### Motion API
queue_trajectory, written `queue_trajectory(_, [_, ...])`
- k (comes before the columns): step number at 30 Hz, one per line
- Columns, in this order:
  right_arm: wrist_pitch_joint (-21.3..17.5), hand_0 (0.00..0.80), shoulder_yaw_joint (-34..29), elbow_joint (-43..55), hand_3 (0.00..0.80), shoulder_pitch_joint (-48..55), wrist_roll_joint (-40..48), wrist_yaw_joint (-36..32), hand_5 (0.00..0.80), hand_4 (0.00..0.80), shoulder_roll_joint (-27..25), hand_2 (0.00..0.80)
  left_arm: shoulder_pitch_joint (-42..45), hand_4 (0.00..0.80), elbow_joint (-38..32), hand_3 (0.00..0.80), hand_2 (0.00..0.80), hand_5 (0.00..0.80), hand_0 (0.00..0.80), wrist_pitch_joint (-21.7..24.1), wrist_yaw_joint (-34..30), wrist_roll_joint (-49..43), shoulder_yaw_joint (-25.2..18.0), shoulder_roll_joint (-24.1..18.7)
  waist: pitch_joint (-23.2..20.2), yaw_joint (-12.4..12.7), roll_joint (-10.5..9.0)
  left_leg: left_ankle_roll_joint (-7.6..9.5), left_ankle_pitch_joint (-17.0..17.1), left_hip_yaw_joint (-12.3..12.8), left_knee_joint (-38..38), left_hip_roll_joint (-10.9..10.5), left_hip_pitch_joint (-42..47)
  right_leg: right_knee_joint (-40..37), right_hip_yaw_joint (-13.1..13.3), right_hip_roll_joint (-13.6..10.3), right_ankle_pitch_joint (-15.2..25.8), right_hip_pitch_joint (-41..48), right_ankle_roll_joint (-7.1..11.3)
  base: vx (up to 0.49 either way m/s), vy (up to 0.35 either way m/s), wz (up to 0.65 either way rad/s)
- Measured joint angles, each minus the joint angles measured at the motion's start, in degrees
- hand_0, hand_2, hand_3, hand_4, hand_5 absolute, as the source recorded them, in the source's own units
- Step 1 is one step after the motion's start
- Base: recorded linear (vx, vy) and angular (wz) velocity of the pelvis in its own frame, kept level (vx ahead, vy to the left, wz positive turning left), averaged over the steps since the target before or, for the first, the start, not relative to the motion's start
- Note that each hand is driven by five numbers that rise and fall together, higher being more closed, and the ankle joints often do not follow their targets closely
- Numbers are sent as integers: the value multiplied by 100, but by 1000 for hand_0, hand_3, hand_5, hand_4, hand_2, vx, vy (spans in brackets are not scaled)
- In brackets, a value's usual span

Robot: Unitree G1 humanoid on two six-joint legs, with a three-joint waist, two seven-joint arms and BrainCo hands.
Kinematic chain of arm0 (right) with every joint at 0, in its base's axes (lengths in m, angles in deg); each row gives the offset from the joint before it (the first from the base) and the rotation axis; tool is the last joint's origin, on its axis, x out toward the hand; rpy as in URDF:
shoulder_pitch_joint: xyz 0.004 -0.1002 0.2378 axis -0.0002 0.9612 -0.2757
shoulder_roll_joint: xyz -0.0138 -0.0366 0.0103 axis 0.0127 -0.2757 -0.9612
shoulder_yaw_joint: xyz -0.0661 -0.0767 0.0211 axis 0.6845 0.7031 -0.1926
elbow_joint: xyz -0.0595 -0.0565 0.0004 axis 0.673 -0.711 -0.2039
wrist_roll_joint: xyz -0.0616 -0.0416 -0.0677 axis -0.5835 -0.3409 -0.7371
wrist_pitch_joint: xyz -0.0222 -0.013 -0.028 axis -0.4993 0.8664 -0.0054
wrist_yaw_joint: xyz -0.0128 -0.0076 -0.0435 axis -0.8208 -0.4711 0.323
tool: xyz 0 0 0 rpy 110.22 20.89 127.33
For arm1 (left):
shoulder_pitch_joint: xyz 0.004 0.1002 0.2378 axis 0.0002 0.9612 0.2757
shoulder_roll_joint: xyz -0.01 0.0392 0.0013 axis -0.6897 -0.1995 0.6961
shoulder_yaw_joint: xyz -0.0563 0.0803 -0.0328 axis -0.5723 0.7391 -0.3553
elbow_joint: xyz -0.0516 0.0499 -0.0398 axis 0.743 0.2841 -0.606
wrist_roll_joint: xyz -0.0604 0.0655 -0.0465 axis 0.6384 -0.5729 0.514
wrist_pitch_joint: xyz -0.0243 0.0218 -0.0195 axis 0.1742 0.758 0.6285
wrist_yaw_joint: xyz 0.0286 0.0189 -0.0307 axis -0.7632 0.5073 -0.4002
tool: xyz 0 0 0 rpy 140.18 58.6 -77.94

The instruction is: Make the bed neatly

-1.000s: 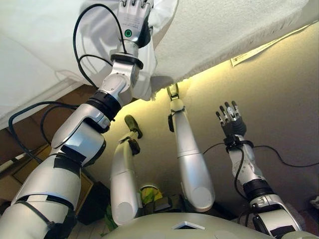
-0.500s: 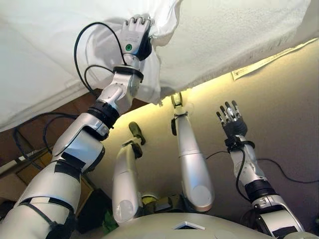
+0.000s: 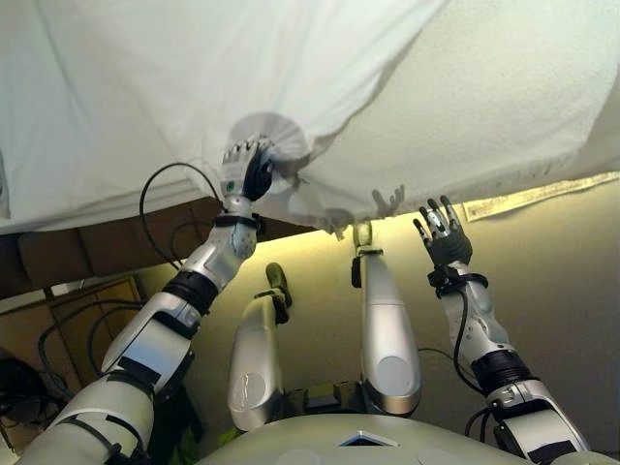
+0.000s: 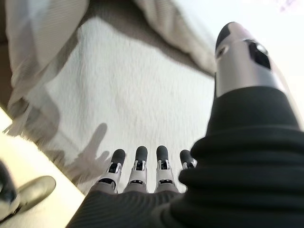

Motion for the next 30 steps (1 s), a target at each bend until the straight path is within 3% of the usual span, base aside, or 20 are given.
queue_trajectory(4, [137, 0, -19, -901, 0, -695, 1947, -587, 0, 0, 177, 0, -98, 800, 4, 800, 800, 800, 800, 182, -14, -8, 20, -102, 2, 214, 9, -43, 125, -104, -88, -12, -50, -46, -122, -40, 30, 3, -18, -91, -69, 15])
queue_trajectory(8, [839, 0, -709, -2751, 0, -1872, 4161, -1234, 0, 0, 136, 0, -505, 800, -21, 800, 800, 800, 800, 306, -133, -13, 291, -105, 21, 509, 127, -72, 284, -322, -185, -7, -206, -189, -391, -85, 103, -3, -61, -73, -129, 24])
queue_trajectory(10, [1116, 0, -987, -3179, 0, -2275, 4666, -1440, 0, 0, -18, 0, -549, 800, -82, 800, 800, 800, 800, 341, -189, -13, 400, -120, 26, 644, 152, -95, 331, -396, -233, -4, -230, -206, -464, -85, 103, -2, -81, -48, -93, 15])
queue_trajectory(13, [1387, 0, -1282, -3441, 0, -2695, 4867, -1657, 0, 0, -137, 0, -547, 800, -80, 800, 800, 800, 800, 352, -220, -3, 492, -190, 25, 692, 157, -119, 357, -476, -251, 6, -294, -244, -554, -87, 105, -1, -97, -8, -33, 11])
queue_trajectory(18, [1818, 0, -1245, -3627, 0, -2881, 4885, -1980, 0, 0, -501, 0, -526, 800, -185, 800, 800, 800, 800, 504, -229, 125, 499, -287, 32, 887, 211, -102, 400, -519, -347, -19, -291, -337, -633, -123, 184, 61, -133, 14, 12, 6])
queue_trajectory(30, [2204, 0, -1264, -3727, 0, -2932, 4814, -2169, 0, 0, -602, 0, -417, 800, -595, 800, 800, 800, 800, 575, -290, 135, 501, -796, 26, 1161, 226, -38, 555, -745, -576, -91, -198, -818, -910, -189, 377, 450, -44, 38, 20, 10])
